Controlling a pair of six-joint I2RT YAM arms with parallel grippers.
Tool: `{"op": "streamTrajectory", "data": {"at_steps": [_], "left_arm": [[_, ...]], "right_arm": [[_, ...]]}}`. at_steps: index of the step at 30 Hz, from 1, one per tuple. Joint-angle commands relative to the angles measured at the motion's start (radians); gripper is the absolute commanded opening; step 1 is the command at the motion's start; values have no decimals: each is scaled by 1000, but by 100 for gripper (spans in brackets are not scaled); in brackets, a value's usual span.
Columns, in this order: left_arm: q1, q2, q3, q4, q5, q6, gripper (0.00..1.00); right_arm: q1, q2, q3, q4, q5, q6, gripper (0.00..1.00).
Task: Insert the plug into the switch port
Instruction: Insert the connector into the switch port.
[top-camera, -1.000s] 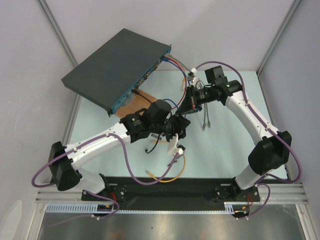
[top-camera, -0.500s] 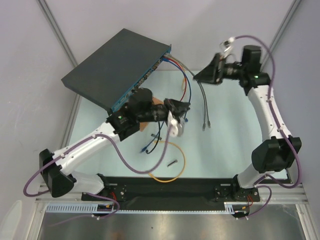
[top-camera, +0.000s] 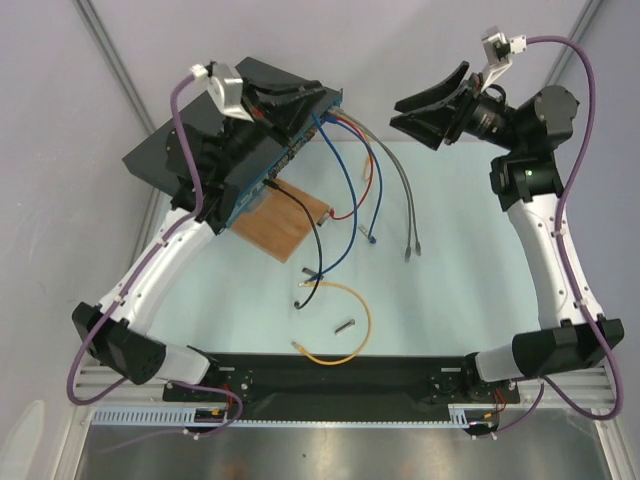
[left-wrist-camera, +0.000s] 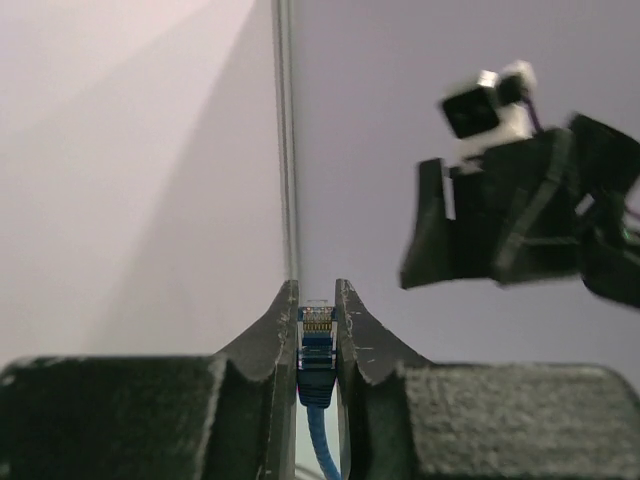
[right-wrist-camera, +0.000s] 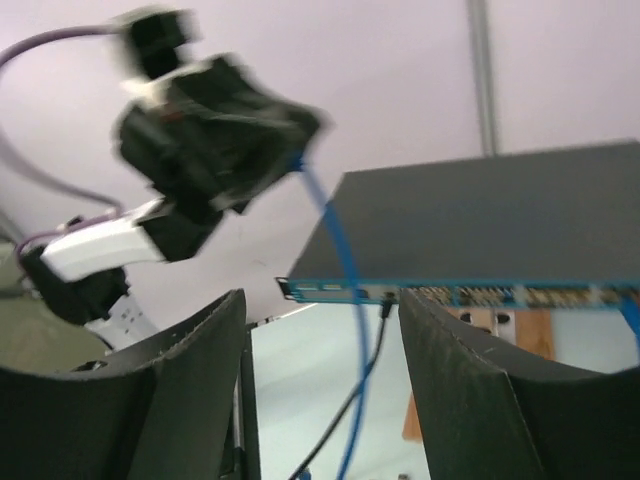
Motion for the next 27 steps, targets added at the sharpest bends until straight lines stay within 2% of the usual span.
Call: {"op": "streamTrajectory", "data": {"at_steps": [1,10,21,27], "left_arm": [[22,47,48,170,-59,-399,0],[19,75,117,199,-111,-550,0],[13,66,109,214,-114,-574,0],[13,47,81,230,-112,-588,0]], "right_arm": [[93,-36,17,70,114,-94,67],[207,70,78,240,200,-31,57],[303,188,138,421,251,72,54],[337,234,190,423,240,44,51]]}}
